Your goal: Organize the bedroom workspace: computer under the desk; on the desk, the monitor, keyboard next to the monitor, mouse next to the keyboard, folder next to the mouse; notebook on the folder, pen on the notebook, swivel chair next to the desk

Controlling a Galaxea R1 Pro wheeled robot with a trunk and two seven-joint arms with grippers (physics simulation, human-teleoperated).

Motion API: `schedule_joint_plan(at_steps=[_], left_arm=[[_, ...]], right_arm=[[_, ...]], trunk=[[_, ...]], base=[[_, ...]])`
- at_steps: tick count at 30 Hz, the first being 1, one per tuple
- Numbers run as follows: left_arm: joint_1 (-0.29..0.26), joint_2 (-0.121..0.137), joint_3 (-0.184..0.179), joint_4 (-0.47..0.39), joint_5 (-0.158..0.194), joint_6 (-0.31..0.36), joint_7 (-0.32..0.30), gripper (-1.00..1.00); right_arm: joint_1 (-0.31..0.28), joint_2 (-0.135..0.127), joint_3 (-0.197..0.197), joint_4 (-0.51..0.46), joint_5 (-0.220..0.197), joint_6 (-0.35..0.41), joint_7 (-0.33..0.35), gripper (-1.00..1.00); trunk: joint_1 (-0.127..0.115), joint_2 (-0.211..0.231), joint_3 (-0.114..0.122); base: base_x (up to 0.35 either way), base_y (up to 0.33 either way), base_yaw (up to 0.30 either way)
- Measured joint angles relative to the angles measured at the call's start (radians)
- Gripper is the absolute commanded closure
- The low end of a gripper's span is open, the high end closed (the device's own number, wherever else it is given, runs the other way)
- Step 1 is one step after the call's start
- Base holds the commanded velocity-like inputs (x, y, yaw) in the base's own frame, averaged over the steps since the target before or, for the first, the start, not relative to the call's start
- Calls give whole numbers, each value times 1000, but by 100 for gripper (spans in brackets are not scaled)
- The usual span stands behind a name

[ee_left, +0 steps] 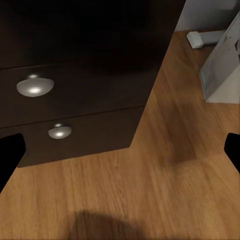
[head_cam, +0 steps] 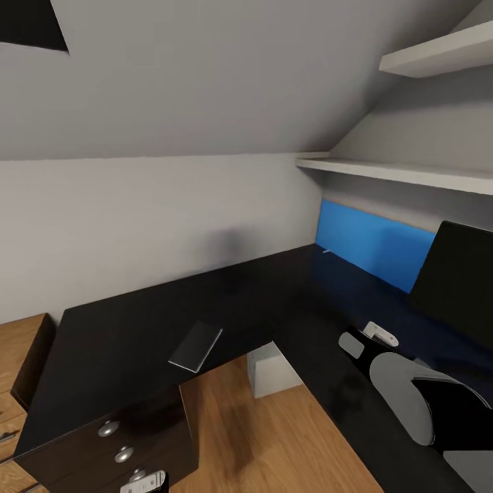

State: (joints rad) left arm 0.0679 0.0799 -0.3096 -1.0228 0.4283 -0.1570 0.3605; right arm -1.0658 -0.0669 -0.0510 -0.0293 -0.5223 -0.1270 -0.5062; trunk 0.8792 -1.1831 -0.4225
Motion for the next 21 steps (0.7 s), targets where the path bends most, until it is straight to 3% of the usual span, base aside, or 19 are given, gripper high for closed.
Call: schedule_joint_plan(at_steps=[5,14,21], left_arm=[[0,0,0,1,0,0,0,-100],[0,0,0,3,0,0,-1,-100],[0,0,0,7,1,0,-1,-100]], right_arm=[[0,-1,0,-1,0,0,-1,100],[0,1,1,-2,0,1,-5,100],[0,1,1,-2,0,1,-5,100]], trunk=[[19,-35,-16],[19,-35,-16],[19,-35,-12]], base=[[0,0,0],[0,0,-2],[0,0,-129]])
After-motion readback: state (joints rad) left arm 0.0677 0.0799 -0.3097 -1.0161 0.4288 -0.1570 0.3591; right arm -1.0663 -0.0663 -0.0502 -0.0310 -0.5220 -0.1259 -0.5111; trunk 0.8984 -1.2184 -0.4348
